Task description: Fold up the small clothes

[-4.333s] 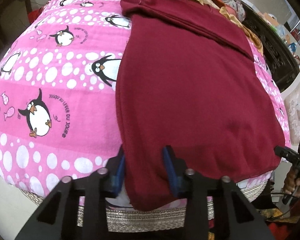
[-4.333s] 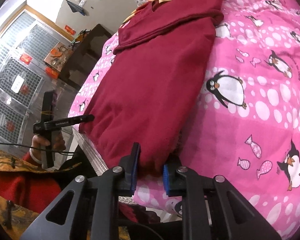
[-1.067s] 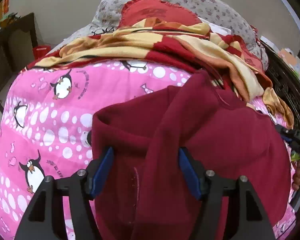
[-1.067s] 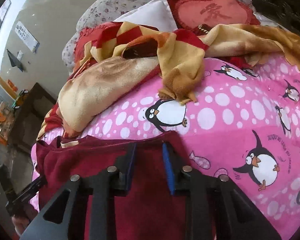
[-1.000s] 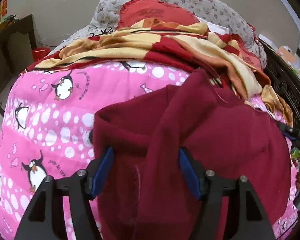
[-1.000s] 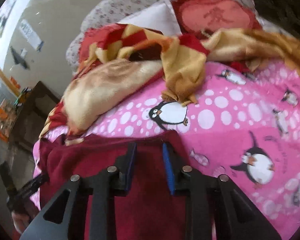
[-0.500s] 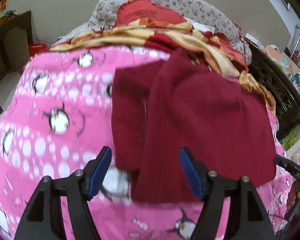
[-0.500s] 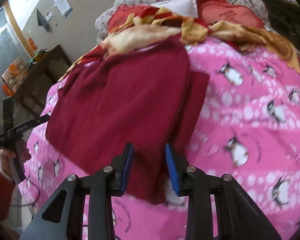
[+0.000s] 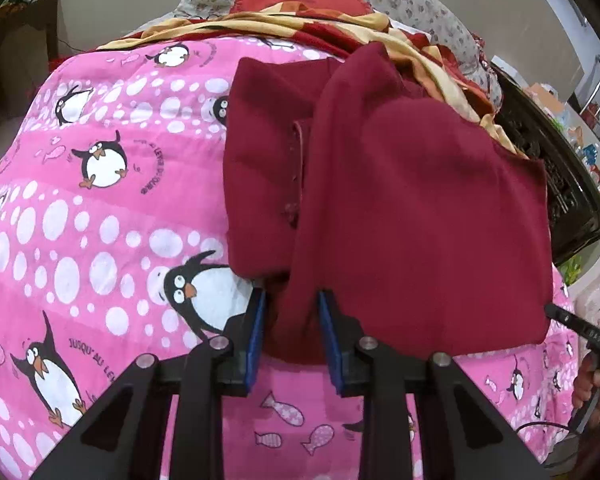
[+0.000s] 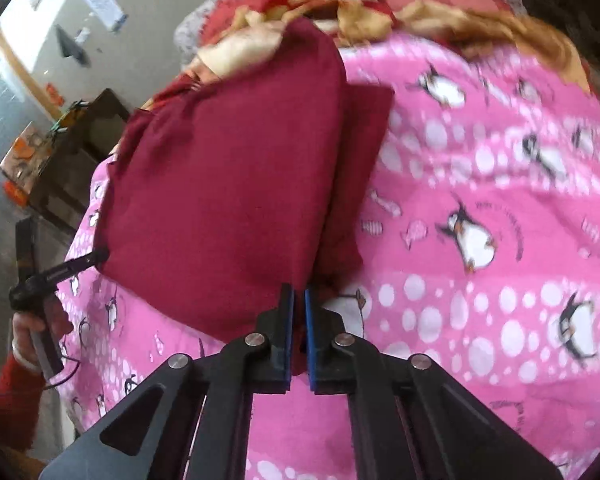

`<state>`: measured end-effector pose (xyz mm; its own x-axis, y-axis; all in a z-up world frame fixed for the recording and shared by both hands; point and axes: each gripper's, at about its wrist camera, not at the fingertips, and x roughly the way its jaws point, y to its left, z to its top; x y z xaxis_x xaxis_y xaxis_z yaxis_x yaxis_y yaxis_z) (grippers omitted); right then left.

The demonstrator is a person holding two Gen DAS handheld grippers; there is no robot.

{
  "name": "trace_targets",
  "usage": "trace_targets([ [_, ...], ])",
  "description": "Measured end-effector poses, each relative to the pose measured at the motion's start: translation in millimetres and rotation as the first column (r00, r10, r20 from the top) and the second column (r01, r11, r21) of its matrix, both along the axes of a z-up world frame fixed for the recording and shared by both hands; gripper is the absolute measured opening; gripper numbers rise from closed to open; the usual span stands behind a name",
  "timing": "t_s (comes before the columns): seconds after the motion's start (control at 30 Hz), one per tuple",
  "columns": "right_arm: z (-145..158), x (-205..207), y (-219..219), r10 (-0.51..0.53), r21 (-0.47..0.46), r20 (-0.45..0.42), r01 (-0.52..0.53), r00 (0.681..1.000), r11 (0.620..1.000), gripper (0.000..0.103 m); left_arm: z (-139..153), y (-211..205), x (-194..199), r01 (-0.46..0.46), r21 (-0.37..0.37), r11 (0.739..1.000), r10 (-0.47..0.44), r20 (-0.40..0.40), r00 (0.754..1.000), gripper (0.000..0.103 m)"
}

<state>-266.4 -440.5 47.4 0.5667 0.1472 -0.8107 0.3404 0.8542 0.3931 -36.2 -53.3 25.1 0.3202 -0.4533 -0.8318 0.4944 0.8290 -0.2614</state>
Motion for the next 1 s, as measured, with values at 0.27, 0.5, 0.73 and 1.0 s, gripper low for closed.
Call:
trace_targets([
  [0.27,84,82,57,0.124,-0.108,0.2,-0.104,0.972,0.989,0.061,0,9,0,-0.005,-0.046,0.999,0.004,-0.017,1.0,0.025],
  [0.5,70,249,140,0.232,0.007,0.162,-0.236,0.959,0.972,0.061,-3,13,-3,-0.025,-0.068,0.997,0.024,-0.014,1.0,0.025],
  [0.73,24,321,173,0.2,-0.063,-0.033,-0.202,0.979,0.977,0.061,-5,14,-4,-0.019,-0.079,0.997,0.019,-0.002,1.0,0.025],
  [1.0,53,326,194,0.283,-0.15,0.073,-0.27,0.956,0.951,0.029,8,29,-1,-0.003,-0.11,0.994,0.004,0.007,1.0,0.016],
])
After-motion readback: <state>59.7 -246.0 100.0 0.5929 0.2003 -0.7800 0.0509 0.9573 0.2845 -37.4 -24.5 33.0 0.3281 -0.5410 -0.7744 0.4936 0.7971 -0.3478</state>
